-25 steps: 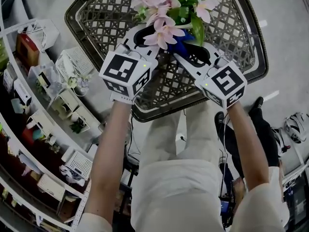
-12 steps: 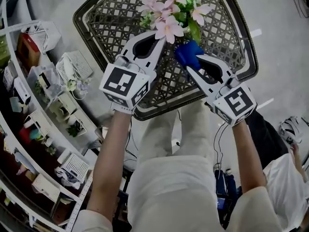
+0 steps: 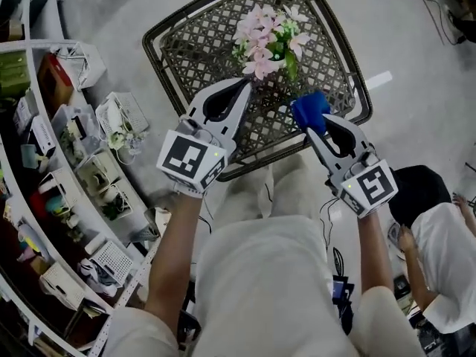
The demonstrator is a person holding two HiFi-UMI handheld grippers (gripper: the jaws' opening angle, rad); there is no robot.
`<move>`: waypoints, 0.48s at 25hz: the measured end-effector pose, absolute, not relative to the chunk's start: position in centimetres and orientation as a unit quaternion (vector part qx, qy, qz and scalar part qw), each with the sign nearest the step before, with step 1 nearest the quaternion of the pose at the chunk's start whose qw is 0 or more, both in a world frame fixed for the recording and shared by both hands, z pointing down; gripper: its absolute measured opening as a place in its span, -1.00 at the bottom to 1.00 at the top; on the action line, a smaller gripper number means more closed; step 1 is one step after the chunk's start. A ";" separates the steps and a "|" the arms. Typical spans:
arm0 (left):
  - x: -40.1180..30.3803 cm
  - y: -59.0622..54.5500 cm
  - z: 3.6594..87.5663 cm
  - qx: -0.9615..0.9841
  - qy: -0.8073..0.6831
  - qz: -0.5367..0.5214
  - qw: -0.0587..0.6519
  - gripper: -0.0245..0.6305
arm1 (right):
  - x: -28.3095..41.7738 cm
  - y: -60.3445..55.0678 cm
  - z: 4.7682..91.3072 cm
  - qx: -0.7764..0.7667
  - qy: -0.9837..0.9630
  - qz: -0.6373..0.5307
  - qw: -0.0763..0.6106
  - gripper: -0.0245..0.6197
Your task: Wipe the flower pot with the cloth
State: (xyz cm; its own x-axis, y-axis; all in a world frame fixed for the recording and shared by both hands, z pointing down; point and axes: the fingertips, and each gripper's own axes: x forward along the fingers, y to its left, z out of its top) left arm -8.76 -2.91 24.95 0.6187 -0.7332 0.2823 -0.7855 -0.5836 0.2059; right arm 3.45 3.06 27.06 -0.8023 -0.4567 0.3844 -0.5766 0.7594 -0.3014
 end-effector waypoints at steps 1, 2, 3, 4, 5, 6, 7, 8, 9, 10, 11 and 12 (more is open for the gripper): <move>-9.0 -2.3 23.8 0.886 -0.431 0.079 0.150 -0.86 | 3.8 3.4 25.9 0.286 -0.926 0.201 0.142 -0.57; -9.3 -1.8 22.7 0.887 -0.433 0.073 0.144 -0.86 | 4.2 3.6 24.7 0.292 -0.926 0.194 0.138 -0.57; -9.5 -1.1 21.8 0.887 -0.435 0.068 0.142 -0.86 | 4.5 3.9 23.5 0.299 -0.926 0.188 0.135 -0.57; -9.9 -0.3 21.0 0.886 -0.438 0.062 0.141 -0.86 | 4.7 4.3 22.3 0.304 -0.926 0.182 0.132 -0.57; -10.2 0.5 20.2 0.885 -0.440 0.057 0.141 -0.86 | 5.0 4.8 21.1 0.310 -0.926 0.175 0.128 -0.57; -10.6 1.3 19.5 0.883 -0.444 0.054 0.141 -0.86 | 5.2 5.2 19.9 0.316 -0.925 0.169 0.123 -0.57; -11.0 2.0 18.7 0.882 -0.446 0.051 0.140 -0.86 | 5.4 5.6 18.7 0.323 -0.925 0.163 0.117 -0.57; -11.3 2.7 18.0 0.882 -0.448 0.048 0.138 -0.86 | 5.7 6.0 17.5 0.332 -0.924 0.157 0.110 -0.57; -11.5 3.3 17.4 0.881 -0.450 0.044 0.136 -0.86 | 6.0 6.4 16.5 0.340 -0.923 0.150 0.104 -0.57; -11.8 3.9 16.7 0.880 -0.453 0.041 0.134 -0.86 | 6.3 6.8 15.5 0.348 -0.921 0.144 0.098 -0.57; -11.9 4.5 16.2 0.880 -0.455 0.039 0.134 -0.86 | 6.6 7.2 14.6 0.356 -0.920 0.138 0.093 -0.57; -12.0 5.1 15.6 0.879 -0.456 0.036 0.133 -0.86 | 7.0 7.7 13.8 0.364 -0.918 0.132 0.089 -0.57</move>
State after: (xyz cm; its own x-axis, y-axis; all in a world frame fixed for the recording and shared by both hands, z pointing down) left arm -12.02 5.09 15.64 0.5814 -0.7925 0.1839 -0.8115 -0.5486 0.2013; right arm 7.02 7.66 13.85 -0.7200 -0.6441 0.2584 -0.6907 0.7011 -0.1771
